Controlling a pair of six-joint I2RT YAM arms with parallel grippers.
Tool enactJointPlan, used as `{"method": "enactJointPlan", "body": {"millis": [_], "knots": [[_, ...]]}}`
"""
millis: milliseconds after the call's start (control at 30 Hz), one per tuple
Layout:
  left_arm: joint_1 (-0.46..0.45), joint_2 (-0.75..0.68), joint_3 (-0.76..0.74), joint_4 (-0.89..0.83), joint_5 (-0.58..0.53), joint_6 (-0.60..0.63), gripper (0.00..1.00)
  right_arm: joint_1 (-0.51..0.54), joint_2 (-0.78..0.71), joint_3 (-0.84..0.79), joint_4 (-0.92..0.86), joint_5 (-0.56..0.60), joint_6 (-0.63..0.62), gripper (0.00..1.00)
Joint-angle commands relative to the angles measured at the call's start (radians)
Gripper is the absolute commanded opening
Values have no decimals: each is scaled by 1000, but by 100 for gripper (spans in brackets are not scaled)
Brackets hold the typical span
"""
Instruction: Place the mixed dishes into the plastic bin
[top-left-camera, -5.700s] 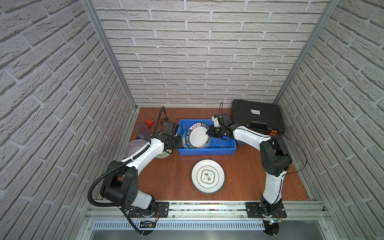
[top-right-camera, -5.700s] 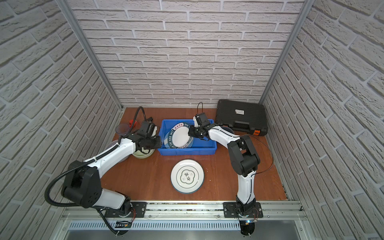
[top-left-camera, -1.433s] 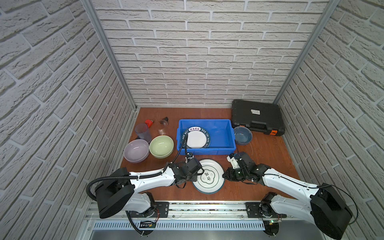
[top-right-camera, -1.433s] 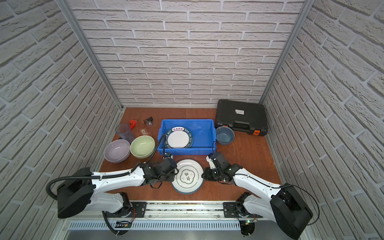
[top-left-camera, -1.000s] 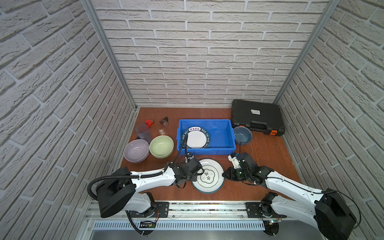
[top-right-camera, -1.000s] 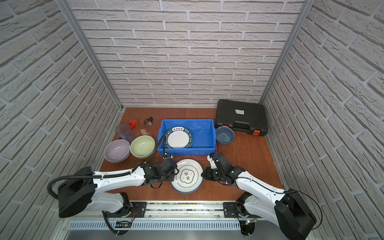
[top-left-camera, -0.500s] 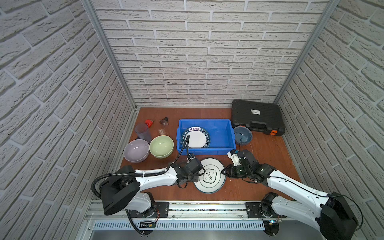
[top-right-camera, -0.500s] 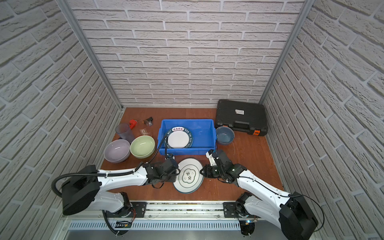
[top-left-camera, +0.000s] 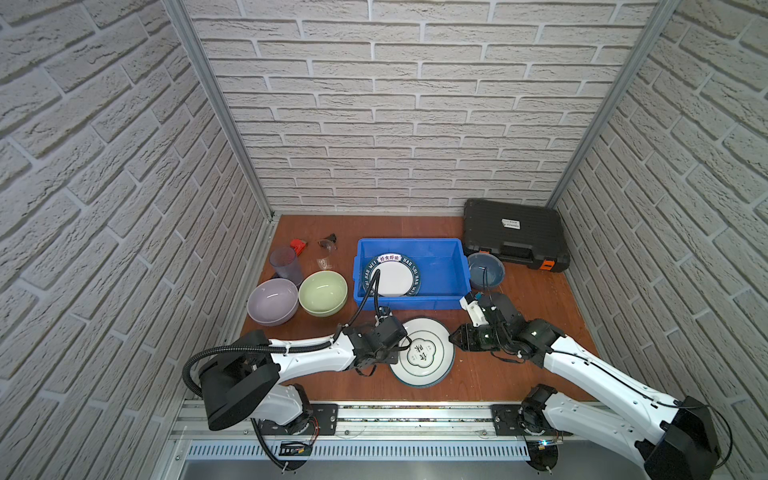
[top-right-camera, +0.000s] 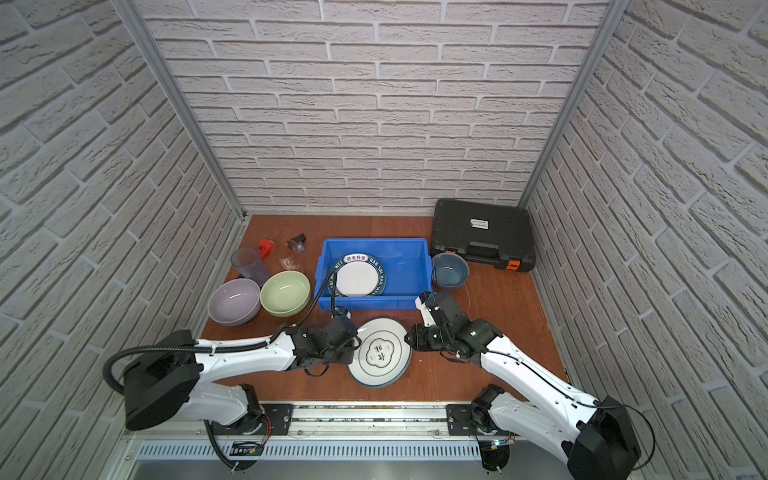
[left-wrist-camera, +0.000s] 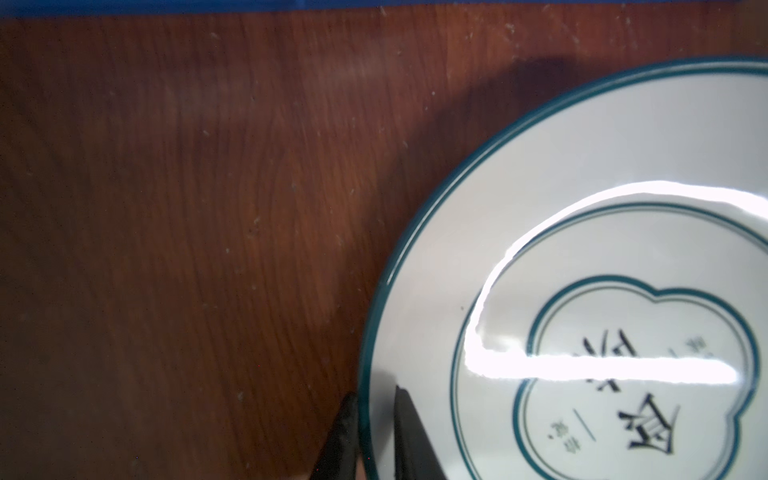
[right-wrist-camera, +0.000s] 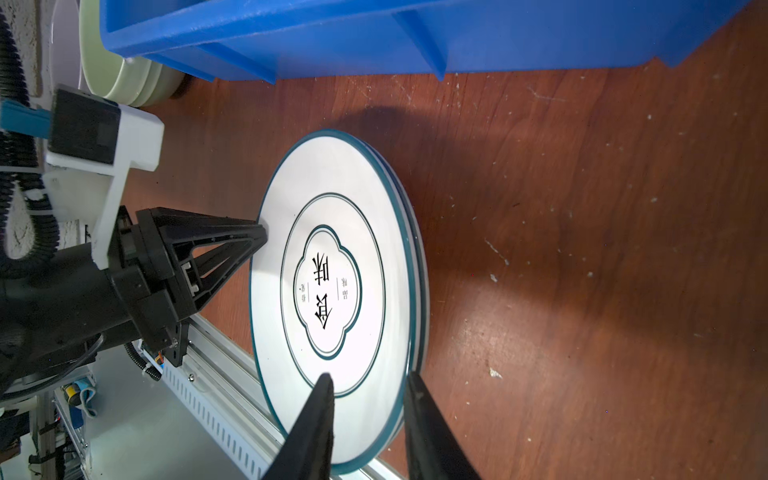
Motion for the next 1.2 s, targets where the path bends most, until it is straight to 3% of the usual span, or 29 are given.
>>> {"method": "enactJointPlan", "body": {"millis": [0, 1167], "knots": [[-7, 26, 0, -16, 19, 13, 18, 7, -2, 4, -30, 31, -14, 30], [-7, 28, -11, -11, 19, 4, 17, 7, 25, -85, 105, -52, 62, 15]]}}
